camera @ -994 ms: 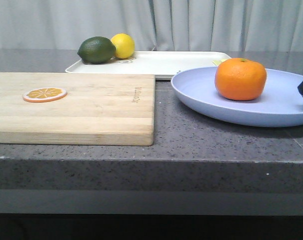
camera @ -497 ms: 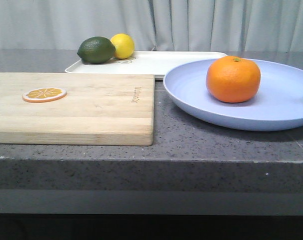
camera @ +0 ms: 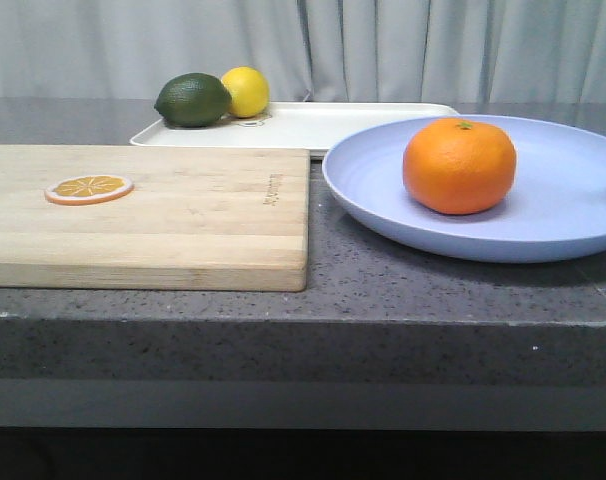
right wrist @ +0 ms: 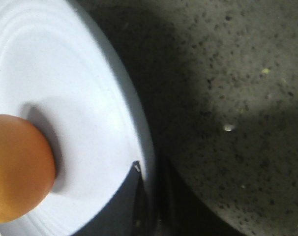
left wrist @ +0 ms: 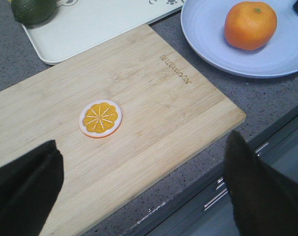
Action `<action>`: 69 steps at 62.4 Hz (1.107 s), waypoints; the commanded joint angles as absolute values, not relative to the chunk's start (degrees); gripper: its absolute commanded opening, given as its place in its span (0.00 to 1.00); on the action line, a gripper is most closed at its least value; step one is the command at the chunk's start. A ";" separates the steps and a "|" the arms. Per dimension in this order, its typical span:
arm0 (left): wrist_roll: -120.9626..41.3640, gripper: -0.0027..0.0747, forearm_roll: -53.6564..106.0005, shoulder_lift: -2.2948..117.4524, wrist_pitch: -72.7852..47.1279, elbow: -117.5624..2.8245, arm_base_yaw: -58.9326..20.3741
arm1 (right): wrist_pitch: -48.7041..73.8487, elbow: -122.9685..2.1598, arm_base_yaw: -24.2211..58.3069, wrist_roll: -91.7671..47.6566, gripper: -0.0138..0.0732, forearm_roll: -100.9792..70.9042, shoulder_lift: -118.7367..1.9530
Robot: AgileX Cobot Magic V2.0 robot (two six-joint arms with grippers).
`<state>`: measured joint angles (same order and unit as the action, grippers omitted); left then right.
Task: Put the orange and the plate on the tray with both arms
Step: 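Move the right gripper to the plate rim and grasp the rim, then lift the plate with the orange and carry it toward the white tray, then lower the plate onto the white tray and open the right gripper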
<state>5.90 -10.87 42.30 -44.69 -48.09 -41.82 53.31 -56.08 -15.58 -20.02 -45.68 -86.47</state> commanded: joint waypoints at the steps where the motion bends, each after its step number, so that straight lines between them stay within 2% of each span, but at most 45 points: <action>1: 6.40 0.86 -11.39 42.29 -40.53 -49.44 -41.56 | 54.68 -60.57 -15.48 -20.44 0.08 -50.67 -84.42; 17: 6.40 0.86 -11.39 42.29 -40.53 -49.44 -41.56 | 54.89 -70.98 -12.55 -14.80 0.08 -51.47 -88.28; 36: 6.40 0.86 -11.39 42.29 -40.64 -49.44 -41.56 | 54.52 -90.48 -5.05 -5.19 0.08 -51.47 -101.04; 53: 6.40 0.86 -11.39 42.29 -41.11 -49.44 -41.56 | 54.29 -108.72 -1.64 3.37 0.08 -51.42 -114.09; 69: 6.40 0.86 -11.39 42.29 -41.11 -49.44 -41.56 | 52.87 -118.41 0.24 9.00 0.08 -51.34 -122.83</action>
<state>6.00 -10.87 42.30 -44.69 -48.09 -41.82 54.53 -114.71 0.04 7.50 -46.58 -125.22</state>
